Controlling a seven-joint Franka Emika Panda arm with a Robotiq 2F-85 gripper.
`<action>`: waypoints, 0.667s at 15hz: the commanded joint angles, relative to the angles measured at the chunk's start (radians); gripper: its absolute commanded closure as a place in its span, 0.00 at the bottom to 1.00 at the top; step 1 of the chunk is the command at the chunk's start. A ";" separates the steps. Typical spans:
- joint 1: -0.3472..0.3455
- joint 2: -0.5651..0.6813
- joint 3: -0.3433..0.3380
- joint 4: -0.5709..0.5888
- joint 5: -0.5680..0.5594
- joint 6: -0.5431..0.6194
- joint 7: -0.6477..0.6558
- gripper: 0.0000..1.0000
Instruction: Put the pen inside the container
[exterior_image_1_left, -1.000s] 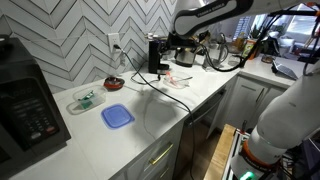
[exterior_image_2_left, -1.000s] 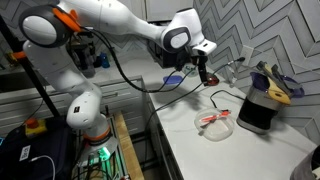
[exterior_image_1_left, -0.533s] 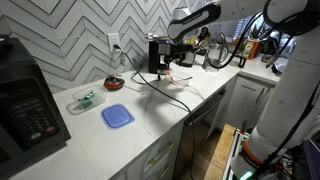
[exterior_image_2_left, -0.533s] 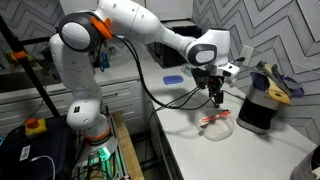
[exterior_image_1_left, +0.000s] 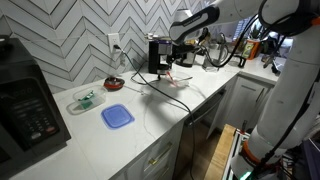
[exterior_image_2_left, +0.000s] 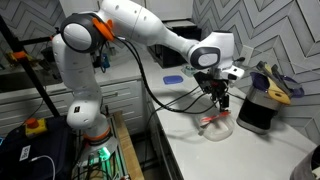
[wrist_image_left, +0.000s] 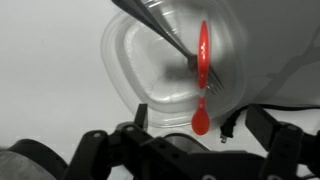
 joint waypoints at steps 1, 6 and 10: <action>0.002 0.038 -0.040 -0.058 -0.069 0.113 0.019 0.00; 0.012 0.059 -0.049 -0.116 -0.074 0.176 0.000 0.14; 0.023 0.074 -0.036 -0.132 -0.028 0.239 0.000 0.11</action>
